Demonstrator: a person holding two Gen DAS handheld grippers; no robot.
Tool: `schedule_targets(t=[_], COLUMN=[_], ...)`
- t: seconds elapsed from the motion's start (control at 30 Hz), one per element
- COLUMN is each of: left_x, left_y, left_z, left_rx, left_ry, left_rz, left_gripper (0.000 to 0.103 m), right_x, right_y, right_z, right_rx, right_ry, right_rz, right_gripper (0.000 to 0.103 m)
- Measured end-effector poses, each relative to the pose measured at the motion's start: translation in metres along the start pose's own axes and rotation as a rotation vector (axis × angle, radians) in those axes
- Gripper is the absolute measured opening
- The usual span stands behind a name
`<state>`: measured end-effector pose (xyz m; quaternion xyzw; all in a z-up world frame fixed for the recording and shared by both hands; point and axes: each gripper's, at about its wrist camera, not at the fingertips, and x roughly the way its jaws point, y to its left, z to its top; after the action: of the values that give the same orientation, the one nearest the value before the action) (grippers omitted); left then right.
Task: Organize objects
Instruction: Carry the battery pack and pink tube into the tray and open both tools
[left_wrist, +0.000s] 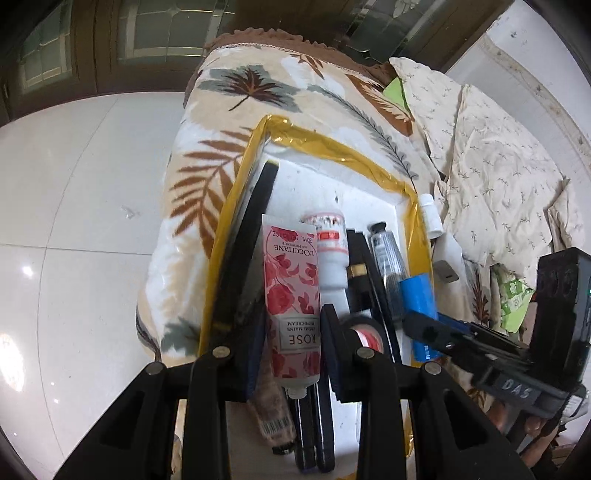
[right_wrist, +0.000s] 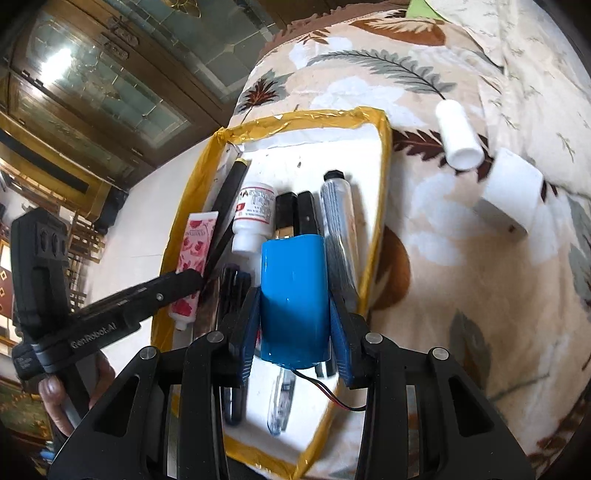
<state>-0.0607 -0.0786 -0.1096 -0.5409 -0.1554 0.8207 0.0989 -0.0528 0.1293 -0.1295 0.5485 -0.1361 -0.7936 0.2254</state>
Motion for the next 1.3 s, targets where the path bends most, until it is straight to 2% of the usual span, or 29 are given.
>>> schedule_targets(t=[0.2, 0.5, 0.8, 1.07, 1.3], left_x=[0.009, 0.040, 0.054, 0.047, 0.036], left_y=[-0.010, -0.012, -0.018, -0.013, -0.003], left_z=[0.027, 0.054, 0.069, 0.067, 0.055], left_rx=[0.114, 0.151, 0.177, 0.143, 0.073], left_ry=[0.021, 0.103, 0.123, 0.061, 0.051], left_rz=[0.070, 0.055, 0.046, 0.021, -0.025], left_gripper=[0.030, 0.030, 0.030, 0.031, 0.033], right_x=[0.014, 0.026, 0.035, 0.047, 0.055], right_y=[0.005, 0.003, 0.002, 0.000, 0.003], right_z=[0.014, 0.027, 0.050, 0.073, 0.079], right_rx=[-0.003, 0.001, 0.004, 0.007, -0.008], right_ry=[0.004, 0.004, -0.012, -0.025, -0.027], right_rz=[-0.015, -0.028, -0.043, -0.088, -0.102], right_gripper=[0.035, 0.035, 0.035, 0.035, 0.036])
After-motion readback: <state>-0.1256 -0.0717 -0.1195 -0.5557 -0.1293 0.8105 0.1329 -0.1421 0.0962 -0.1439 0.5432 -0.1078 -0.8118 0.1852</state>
